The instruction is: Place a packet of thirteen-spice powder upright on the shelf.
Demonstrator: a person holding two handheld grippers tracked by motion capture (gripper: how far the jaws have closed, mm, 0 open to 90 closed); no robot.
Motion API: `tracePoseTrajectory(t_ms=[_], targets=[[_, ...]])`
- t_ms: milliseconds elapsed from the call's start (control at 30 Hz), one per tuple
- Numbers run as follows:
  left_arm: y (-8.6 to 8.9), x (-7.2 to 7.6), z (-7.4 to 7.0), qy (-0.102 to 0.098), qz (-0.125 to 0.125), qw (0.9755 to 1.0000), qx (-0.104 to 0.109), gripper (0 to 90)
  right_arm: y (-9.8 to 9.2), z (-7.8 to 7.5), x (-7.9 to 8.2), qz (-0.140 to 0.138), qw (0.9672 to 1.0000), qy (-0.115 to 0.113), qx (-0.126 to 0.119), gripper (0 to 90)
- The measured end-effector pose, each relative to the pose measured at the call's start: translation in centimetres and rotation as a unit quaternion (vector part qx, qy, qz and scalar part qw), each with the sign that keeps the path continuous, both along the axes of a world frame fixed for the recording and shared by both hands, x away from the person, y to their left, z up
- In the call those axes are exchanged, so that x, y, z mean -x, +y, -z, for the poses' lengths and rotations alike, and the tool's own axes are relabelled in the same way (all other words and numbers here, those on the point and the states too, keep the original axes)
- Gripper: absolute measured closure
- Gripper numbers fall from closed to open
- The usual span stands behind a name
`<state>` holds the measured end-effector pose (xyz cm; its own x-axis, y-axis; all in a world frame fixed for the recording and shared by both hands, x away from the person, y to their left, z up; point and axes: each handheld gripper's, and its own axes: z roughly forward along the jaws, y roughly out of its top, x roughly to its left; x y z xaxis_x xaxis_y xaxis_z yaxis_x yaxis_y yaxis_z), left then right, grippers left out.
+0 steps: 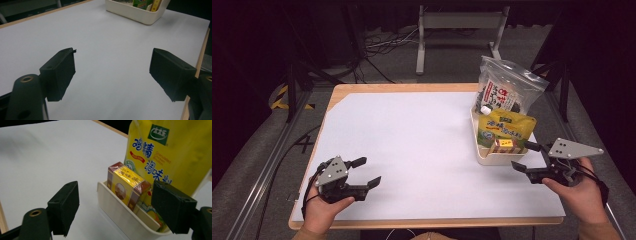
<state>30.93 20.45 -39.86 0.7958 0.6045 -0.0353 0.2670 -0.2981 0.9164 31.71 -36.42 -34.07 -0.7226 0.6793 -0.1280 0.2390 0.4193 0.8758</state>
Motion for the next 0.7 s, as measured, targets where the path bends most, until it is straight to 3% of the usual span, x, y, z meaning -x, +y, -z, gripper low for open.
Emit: tracePoseTrajectory(t_ms=[233,333,600,700], targets=[[0.3,-0.1,0.3,0.001,-0.006,1.0000,-0.001,21.2,-0.8,2.0,0.6,0.031,0.9994,-0.002,-0.016,22.1],[0.5,0.0,0.6,0.002,-0.007,1.0000,-0.001,20.9,-1.0,3.2,0.8,0.047,0.9988,-0.002,-0.011,21.2],[0.9,-0.1,1.1,0.005,-0.009,0.9999,0.004,20.9,-1.1,5.3,0.5,0.067,0.9976,0.010,-0.017,19.8],[1.0,-0.1,1.1,0.006,-0.010,0.9999,0.001,20.7,-1.1,5.8,0.6,0.072,0.9971,0.002,-0.024,19.2]])
